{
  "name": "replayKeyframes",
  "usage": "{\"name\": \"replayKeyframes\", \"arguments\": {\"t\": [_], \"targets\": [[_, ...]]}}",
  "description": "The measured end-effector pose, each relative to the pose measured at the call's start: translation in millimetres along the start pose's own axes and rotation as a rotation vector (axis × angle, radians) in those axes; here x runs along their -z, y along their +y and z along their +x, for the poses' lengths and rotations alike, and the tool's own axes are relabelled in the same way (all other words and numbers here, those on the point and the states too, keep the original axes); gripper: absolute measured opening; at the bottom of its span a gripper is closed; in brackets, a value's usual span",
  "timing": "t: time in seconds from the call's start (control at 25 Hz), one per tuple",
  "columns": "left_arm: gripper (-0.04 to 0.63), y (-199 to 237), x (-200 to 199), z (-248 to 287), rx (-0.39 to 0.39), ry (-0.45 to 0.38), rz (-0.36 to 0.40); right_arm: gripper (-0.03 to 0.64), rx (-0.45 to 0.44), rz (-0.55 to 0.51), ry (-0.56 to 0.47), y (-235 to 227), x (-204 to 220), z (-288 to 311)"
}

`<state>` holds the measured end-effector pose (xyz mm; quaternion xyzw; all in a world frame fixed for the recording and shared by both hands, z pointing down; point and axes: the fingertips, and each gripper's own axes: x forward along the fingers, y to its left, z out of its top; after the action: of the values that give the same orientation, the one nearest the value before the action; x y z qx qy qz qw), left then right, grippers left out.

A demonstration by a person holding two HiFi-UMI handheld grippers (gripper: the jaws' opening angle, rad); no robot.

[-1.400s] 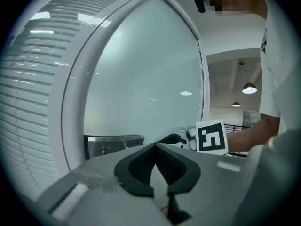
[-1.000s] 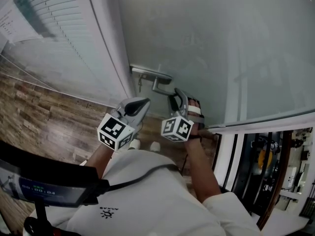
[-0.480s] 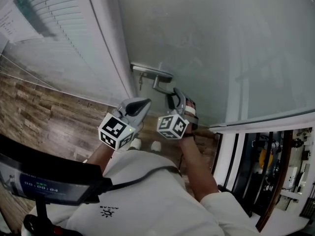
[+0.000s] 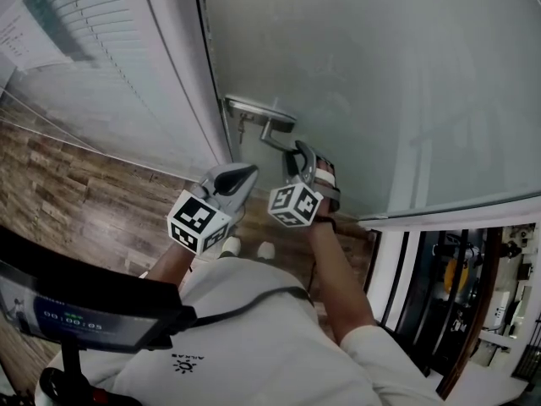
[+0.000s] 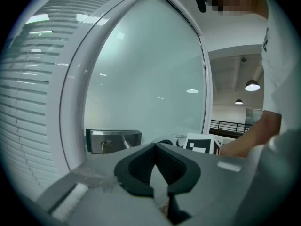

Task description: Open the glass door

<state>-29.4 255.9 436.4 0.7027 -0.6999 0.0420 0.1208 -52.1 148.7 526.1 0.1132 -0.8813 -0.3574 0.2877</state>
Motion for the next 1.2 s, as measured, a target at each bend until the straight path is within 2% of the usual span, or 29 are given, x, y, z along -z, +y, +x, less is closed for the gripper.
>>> {"name": "replayKeyframes", "arguments": {"t": [0.28,0.48,0.8,1.08,1.2], "targets": [[0.006,-3.5,-3.6,4.3,-0.057,-0.008,0.017,0.15,0.003,-0.079,-0.043,-16.8,-1.6,13.0],[0.006,0.0,-6.4,8.3,-0.131,-0.017,0.015,0.155,-0.02,-0.126,-0.087,-30.1,-7.0,21.4],[0.006,0.5,-15.4,17.6,-0.209,-0.031,0.015,0.152,-0.146,-0.1,-0.095,-42.6,-4.0,44.6],[0.006,8.7,-14.3,25.8,-0.245,-0.009,0.009,0.149,-0.145,-0.049,-0.11,-55.6,1.2,57.9],[0.006,16.2,-10.3,37.7,-0.227,0.002,0.01,0.147,-0.147,-0.031,-0.112,-61.1,1.7,67.5]]}}
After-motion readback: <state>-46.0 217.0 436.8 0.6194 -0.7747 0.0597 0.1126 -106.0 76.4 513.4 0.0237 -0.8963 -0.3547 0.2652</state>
